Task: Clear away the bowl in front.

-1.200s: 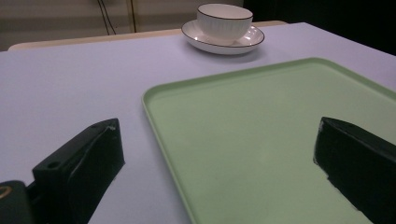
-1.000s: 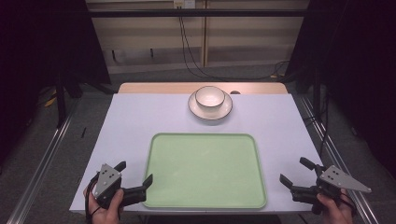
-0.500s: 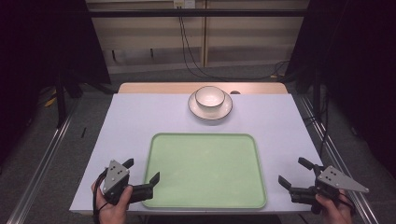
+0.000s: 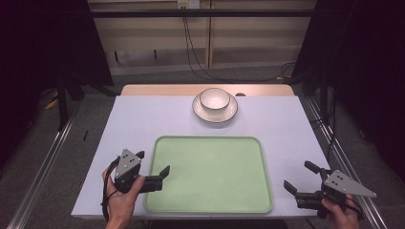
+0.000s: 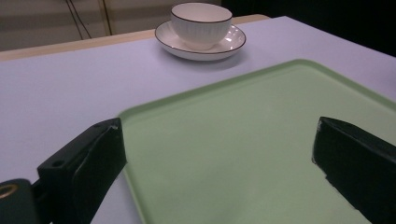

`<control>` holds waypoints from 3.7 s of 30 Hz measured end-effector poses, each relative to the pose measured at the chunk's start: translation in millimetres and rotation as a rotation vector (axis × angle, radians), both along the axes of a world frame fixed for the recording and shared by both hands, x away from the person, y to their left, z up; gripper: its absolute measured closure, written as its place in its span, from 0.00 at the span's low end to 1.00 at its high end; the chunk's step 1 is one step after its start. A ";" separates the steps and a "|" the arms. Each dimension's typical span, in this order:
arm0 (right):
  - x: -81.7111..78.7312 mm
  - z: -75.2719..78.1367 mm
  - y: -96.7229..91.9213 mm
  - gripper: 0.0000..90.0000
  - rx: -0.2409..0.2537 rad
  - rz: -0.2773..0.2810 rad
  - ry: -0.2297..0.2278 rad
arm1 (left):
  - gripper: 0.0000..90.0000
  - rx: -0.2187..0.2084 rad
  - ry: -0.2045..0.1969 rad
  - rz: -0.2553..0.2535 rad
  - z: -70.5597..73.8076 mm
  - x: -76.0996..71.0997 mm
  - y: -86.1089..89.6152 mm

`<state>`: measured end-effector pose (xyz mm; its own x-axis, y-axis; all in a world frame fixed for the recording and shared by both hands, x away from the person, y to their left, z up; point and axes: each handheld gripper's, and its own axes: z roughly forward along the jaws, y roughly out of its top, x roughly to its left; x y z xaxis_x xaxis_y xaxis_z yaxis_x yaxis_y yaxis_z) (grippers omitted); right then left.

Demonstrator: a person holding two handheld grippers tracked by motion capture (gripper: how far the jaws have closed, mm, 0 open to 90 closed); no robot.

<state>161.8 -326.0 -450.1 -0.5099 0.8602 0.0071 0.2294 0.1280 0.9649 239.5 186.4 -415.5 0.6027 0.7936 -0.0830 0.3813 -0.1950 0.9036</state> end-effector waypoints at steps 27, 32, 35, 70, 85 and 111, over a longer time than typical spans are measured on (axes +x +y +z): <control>1.1 -1.2 1.9 0.01 -0.014 0.036 -0.003 | 0.03 0.057 0.025 -0.166 12.6 34.4 -53.6; 0.1 -0.4 1.7 0.01 -0.013 0.039 -0.004 | 0.03 0.081 0.021 -0.178 13.1 48.9 -65.5; 1.1 -1.1 1.4 0.01 -0.012 0.040 -0.008 | 0.04 0.074 0.015 -0.194 14.6 54.4 -70.3; -1.1 -1.0 2.0 0.01 -0.017 0.063 -0.011 | 0.05 0.103 0.016 -0.219 18.5 155.7 -121.1; -2.4 -0.8 2.7 0.02 -0.024 0.077 -0.015 | 0.08 0.138 0.083 -0.156 9.2 211.2 -143.9; -3.2 -3.5 2.3 0.02 -0.008 0.093 -0.005 | 0.16 0.241 0.223 -0.024 -16.2 288.1 -165.8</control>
<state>158.5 -323.7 -453.6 -0.5879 0.8089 -0.0023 0.2117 0.1567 0.9647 527.5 20.6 -431.7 0.6097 0.7922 -0.0264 0.5572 -0.4047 0.7251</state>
